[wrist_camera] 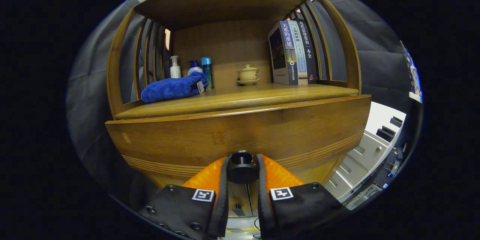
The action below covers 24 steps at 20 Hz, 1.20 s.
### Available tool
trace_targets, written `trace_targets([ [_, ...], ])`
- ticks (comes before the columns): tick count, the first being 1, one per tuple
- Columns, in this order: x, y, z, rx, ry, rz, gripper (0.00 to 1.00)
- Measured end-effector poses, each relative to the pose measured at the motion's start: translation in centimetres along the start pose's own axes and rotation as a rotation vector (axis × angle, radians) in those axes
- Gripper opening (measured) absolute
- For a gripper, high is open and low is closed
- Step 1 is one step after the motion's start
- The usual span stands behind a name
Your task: Pull open the drawer, take out the items inside it, and place them on the countertop above the cabinet.
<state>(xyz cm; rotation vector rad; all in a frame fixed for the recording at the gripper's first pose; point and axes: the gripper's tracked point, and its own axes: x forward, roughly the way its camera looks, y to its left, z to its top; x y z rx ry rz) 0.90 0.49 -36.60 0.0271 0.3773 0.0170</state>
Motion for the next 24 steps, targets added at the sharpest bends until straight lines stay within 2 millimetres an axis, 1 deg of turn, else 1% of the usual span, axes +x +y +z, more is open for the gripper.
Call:
trace_targets([
  [5, -2.1, 0.0, -0.4, -0.030, -0.010, -0.004, 0.41],
  [14, -5.2, -0.4, -1.0, -0.013, -0.016, -0.029, 0.41],
  [16, -5.8, -0.3, -1.1, -0.014, -0.012, -0.035, 0.41],
  [20, -7.6, -0.3, -1.3, -0.014, -0.017, -0.032, 0.41],
  [24, -9.6, -0.4, -2.4, -0.016, 0.003, -0.029, 0.41],
])
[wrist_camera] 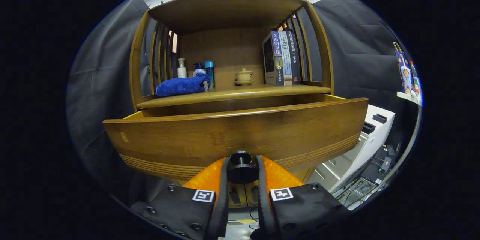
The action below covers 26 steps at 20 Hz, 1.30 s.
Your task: Pull open the drawer, take out the items inside it, and place them on the countertop above the cabinet.
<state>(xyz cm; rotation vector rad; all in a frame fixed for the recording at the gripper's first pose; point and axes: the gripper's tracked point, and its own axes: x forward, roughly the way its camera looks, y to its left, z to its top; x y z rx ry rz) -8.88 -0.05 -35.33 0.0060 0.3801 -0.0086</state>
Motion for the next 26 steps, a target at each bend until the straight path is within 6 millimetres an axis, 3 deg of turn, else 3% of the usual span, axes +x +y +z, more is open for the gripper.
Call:
trace_targets([
  [12, -5.1, -0.3, -1.5, 0.030, 0.021, -0.011, 0.35],
  [19, -6.6, -0.4, -2.1, 0.019, 0.049, -0.005, 0.33],
  [22, -6.8, -0.4, -2.1, 0.024, 0.071, -0.025, 0.46],
  [24, -7.3, 0.3, -0.5, 0.061, 0.049, -0.004, 0.54],
  [26, -7.4, 1.0, 1.9, 0.095, 0.015, 0.037, 0.70],
])
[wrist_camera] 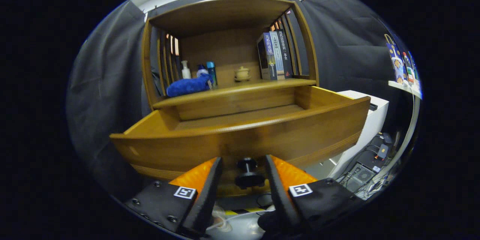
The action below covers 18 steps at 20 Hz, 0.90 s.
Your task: Pull open the drawer, take out the items inside it, and place them on the countertop above the cabinet.
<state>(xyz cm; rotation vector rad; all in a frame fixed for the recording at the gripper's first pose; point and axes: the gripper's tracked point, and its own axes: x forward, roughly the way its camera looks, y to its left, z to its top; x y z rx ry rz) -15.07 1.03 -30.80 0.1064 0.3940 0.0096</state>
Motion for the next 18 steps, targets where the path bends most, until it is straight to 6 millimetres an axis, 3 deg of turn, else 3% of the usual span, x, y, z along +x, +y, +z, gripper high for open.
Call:
trace_targets([
  [2, -0.4, -0.2, 2.2, 0.007, -0.022, 0.006, 0.85],
  [6, -0.3, 0.9, 7.3, 0.057, -0.035, 0.019, 0.88],
  [10, 2.5, 1.9, 11.7, 0.037, -0.015, 0.036, 0.93],
  [13, 5.4, 2.6, 11.6, -0.032, 0.058, 0.041, 0.97],
  [18, 11.0, 4.2, 8.6, -0.073, 0.299, 0.054, 0.99],
])
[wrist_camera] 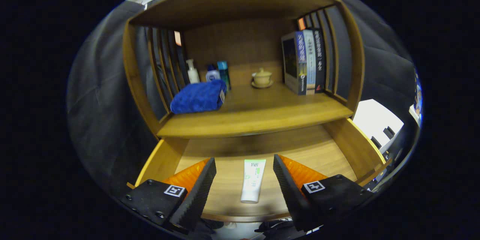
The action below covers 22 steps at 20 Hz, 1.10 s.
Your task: Pull open the drawer, take out the items inside it, and place them on the countertop above the cabinet.
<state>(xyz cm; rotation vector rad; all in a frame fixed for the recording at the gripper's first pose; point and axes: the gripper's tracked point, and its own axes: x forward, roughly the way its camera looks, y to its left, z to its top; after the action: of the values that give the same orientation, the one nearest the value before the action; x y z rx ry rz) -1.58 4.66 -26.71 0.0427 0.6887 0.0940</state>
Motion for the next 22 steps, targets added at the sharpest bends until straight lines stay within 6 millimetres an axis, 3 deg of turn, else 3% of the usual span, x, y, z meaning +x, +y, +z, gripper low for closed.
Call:
trace_targets([
  [4, 3.9, 0.1, -3.1, -0.049, 0.244, -0.012, 0.99],
  [8, 5.7, -0.6, -6.6, -0.097, 0.415, -0.042, 0.99],
  [17, 7.3, -0.3, -11.2, -0.109, 0.603, -0.079, 0.99],
  [20, 7.9, 0.4, -12.6, -0.125, 0.633, -0.087, 0.95],
  [22, 7.9, -0.6, -12.6, -0.148, 0.637, -0.100, 0.88],
])
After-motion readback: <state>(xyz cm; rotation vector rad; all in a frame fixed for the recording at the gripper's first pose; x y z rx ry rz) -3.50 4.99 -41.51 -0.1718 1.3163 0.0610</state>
